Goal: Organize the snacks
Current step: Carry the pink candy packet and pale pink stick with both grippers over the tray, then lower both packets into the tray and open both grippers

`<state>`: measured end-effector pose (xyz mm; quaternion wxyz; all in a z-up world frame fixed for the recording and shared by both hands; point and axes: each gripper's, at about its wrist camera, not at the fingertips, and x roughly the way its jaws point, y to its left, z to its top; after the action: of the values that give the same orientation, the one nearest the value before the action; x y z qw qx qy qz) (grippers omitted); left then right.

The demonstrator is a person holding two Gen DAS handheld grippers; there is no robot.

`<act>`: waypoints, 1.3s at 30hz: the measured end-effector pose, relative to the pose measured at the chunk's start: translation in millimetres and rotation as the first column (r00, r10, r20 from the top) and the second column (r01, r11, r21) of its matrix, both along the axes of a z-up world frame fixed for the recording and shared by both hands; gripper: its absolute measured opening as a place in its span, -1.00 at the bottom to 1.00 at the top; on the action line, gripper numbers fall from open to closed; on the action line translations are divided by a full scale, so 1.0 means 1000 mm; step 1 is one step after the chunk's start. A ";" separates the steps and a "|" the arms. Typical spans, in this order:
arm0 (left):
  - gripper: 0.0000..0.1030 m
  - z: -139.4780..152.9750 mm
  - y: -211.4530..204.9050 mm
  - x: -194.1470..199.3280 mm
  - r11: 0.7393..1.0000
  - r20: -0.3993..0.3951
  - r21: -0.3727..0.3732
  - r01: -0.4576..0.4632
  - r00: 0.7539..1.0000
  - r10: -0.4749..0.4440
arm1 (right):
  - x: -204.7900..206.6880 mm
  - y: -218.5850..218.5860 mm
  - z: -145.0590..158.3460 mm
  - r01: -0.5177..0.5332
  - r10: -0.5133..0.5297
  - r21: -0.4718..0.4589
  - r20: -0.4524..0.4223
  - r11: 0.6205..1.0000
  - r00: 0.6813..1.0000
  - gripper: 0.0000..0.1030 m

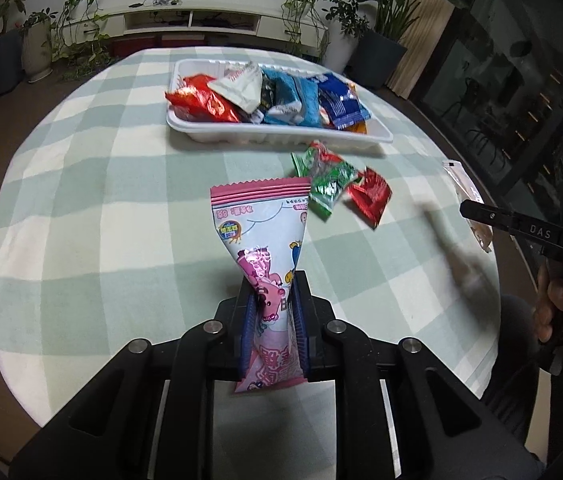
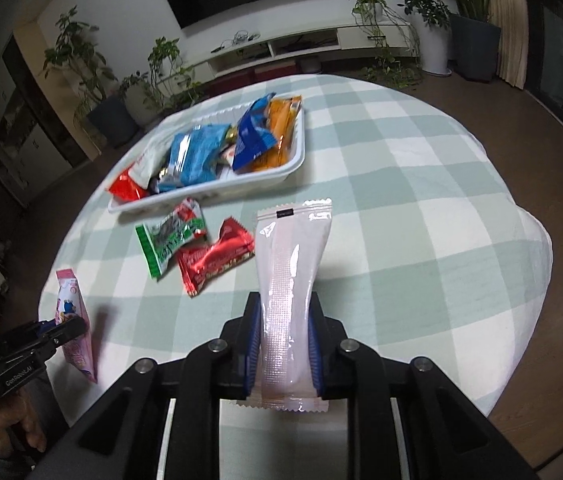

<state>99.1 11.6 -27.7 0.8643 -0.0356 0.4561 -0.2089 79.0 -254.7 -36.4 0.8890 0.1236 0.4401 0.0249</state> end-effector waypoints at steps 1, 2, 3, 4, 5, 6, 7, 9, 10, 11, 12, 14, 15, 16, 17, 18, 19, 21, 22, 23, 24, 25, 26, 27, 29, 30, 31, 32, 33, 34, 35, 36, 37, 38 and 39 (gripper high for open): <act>-0.70 0.005 0.003 0.004 1.000 0.006 -0.010 -0.005 1.000 0.005 | 0.001 -0.003 0.003 0.004 -0.004 0.003 0.008 1.000 1.000 -0.57; -0.72 0.011 0.006 0.009 1.000 0.010 -0.024 -0.008 1.000 0.008 | 0.003 -0.006 0.007 0.009 -0.009 0.005 0.018 1.000 1.000 -0.57; -0.72 0.014 0.008 0.013 0.999 0.012 -0.033 -0.012 1.000 0.012 | 0.004 -0.009 0.010 0.012 -0.012 0.008 0.025 1.000 1.000 -0.57; -0.72 0.020 0.010 0.020 0.999 0.019 -0.038 -0.017 1.000 0.018 | 0.007 -0.012 0.014 0.013 -0.013 0.013 0.035 1.000 0.999 -0.57; -0.72 0.025 0.011 0.024 0.999 0.028 -0.033 -0.019 0.999 0.020 | 0.010 -0.014 0.019 0.013 -0.014 0.018 0.047 1.000 0.999 -0.57; -0.72 0.032 0.011 0.030 1.000 0.044 -0.019 -0.020 0.999 0.021 | 0.013 -0.016 0.024 0.012 -0.013 0.018 0.056 1.000 0.998 -0.57; -0.72 0.036 0.011 0.035 1.000 0.053 -0.016 -0.020 0.998 0.020 | 0.017 -0.017 0.028 0.010 -0.010 0.012 0.064 1.000 0.998 -0.57; -0.72 0.043 0.010 0.045 1.000 0.061 -0.024 -0.015 0.998 0.017 | 0.023 -0.018 0.036 0.004 -0.005 0.002 0.079 1.000 0.997 -0.57; -0.72 0.045 0.010 0.050 0.999 0.059 -0.034 -0.011 0.998 0.013 | 0.027 -0.018 0.039 0.001 -0.001 0.002 0.087 1.000 0.996 -0.57; -0.72 0.047 0.010 0.055 0.999 0.054 -0.046 -0.007 0.999 0.010 | 0.031 -0.017 0.043 -0.004 0.004 0.003 0.096 1.000 0.995 -0.58; -0.72 0.048 0.010 0.059 0.999 0.049 -0.053 -0.003 0.999 0.005 | 0.034 -0.017 0.046 -0.008 0.007 0.005 0.102 1.000 0.995 -0.57; -0.73 0.050 0.009 0.067 0.998 0.045 -0.056 0.003 0.999 -0.001 | 0.041 -0.016 0.049 -0.023 0.021 0.017 0.110 1.000 0.994 -0.57; -0.73 0.052 0.010 0.071 0.998 0.038 -0.068 0.008 0.999 -0.005 | 0.045 -0.016 0.050 -0.029 0.026 0.021 0.112 0.999 0.993 -0.57; -0.73 0.055 0.011 0.077 0.996 0.030 -0.087 0.012 1.000 -0.010 | 0.049 -0.015 0.051 -0.035 0.031 0.025 0.113 0.999 0.993 -0.57; -0.73 0.058 0.012 0.082 0.995 0.030 -0.094 0.016 0.999 -0.013 | 0.054 -0.014 0.052 -0.043 0.039 0.030 0.112 0.999 0.993 -0.57; -0.73 0.063 0.013 0.087 0.996 0.035 -0.091 0.020 0.999 -0.017 | 0.058 -0.012 0.053 -0.049 0.045 0.031 0.113 0.998 0.993 -0.57; -0.73 0.070 0.012 0.095 0.996 0.038 -0.085 0.028 0.999 -0.025 | 0.063 -0.011 0.056 -0.056 0.052 0.029 0.117 0.998 0.992 -0.57; -0.73 0.080 0.012 0.111 0.996 0.039 -0.079 0.040 0.999 -0.037 | 0.075 -0.007 0.063 -0.072 0.068 0.023 0.132 0.997 0.989 -0.57; -0.73 0.087 0.010 0.123 0.997 0.042 -0.062 0.050 0.998 -0.048 | 0.080 -0.005 0.066 -0.079 0.076 0.019 0.139 0.997 0.987 -0.57; -0.73 0.094 0.008 0.134 0.997 0.046 -0.046 0.059 0.997 -0.057 | 0.087 -0.001 0.071 -0.092 0.089 0.010 0.148 0.996 0.985 -0.57; -0.73 0.099 0.006 0.142 0.997 0.049 -0.037 0.064 0.997 -0.062 | 0.094 0.003 0.075 -0.102 0.101 0.001 0.155 0.995 0.983 -0.57; -0.73 0.105 0.003 0.155 0.997 0.048 -0.024 0.071 0.996 -0.070 | 0.100 0.006 0.078 -0.111 0.110 -0.005 0.160 0.994 0.981 -0.57; -0.73 0.108 0.001 0.167 0.997 0.040 -0.019 0.077 0.996 -0.077 | 0.109 0.011 0.082 -0.123 0.122 -0.008 0.165 0.992 0.979 -0.57; -0.73 0.109 -0.002 0.178 0.996 0.029 -0.014 0.084 0.996 -0.084 | 0.117 0.014 0.083 -0.131 0.130 -0.005 0.166 0.991 0.977 -0.57; -0.73 0.104 -0.009 0.205 0.995 -0.009 0.006 0.095 0.995 -0.094 | 0.137 0.020 0.083 -0.150 0.147 0.004 0.157 0.989 0.977 -0.57; -0.73 0.100 -0.011 0.217 0.995 -0.029 0.010 0.098 0.995 -0.098 | 0.146 0.023 0.082 -0.157 0.154 0.008 0.149 0.988 0.977 -0.57; -0.73 0.093 -0.015 0.231 0.995 -0.055 0.018 0.101 0.993 -0.100 | 0.156 0.026 0.079 -0.164 0.161 0.015 0.138 0.986 0.977 -0.57; -0.73 0.087 -0.016 0.241 0.995 -0.069 0.028 0.099 0.993 -0.097 | 0.166 0.029 0.076 -0.171 0.168 0.018 0.127 0.985 0.978 -0.57; -0.73 0.080 -0.019 0.252 0.995 -0.089 0.042 0.095 0.992 -0.091 | 0.175 0.032 0.072 -0.177 0.174 0.017 0.113 0.984 0.978 -0.57; -0.73 0.072 -0.020 0.261 0.995 -0.105 0.045 0.092 0.991 -0.087 | 0.183 0.035 0.068 -0.180 0.178 0.012 0.100 0.984 0.979 -0.57; -0.73 0.064 -0.021 0.267 0.995 -0.118 0.048 0.092 0.989 -0.086 | 0.193 0.038 0.062 -0.184 0.183 0.002 0.083 0.983 0.980 -0.57; -0.73 0.057 -0.024 0.274 0.994 -0.134 0.059 0.094 0.987 -0.085 | 0.202 0.041 0.055 -0.188 0.188 -0.003 0.064 0.982 0.980 -0.57; -0.74 0.049 -0.025 0.278 0.993 -0.139 0.067 0.093 0.987 -0.083 | 0.209 0.043 0.049 -0.189 0.189 -0.010 0.049 0.982 0.981 -0.57; -0.74 0.044 -0.027 0.281 0.993 -0.142 0.075 0.091 0.987 -0.080 | 0.213 0.044 0.046 -0.190 0.190 -0.016 0.038 0.982 0.981 -0.57; -0.74 0.039 -0.029 0.284 0.992 -0.145 0.085 0.090 0.986 -0.077 | 0.219 0.046 0.038 -0.192 0.192 -0.023 0.021 0.981 0.981 -0.57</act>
<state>383.1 -17.8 11.0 0.8209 0.0084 0.5266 -0.2206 298.1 -208.5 1.8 0.8888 0.0708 0.4399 0.1072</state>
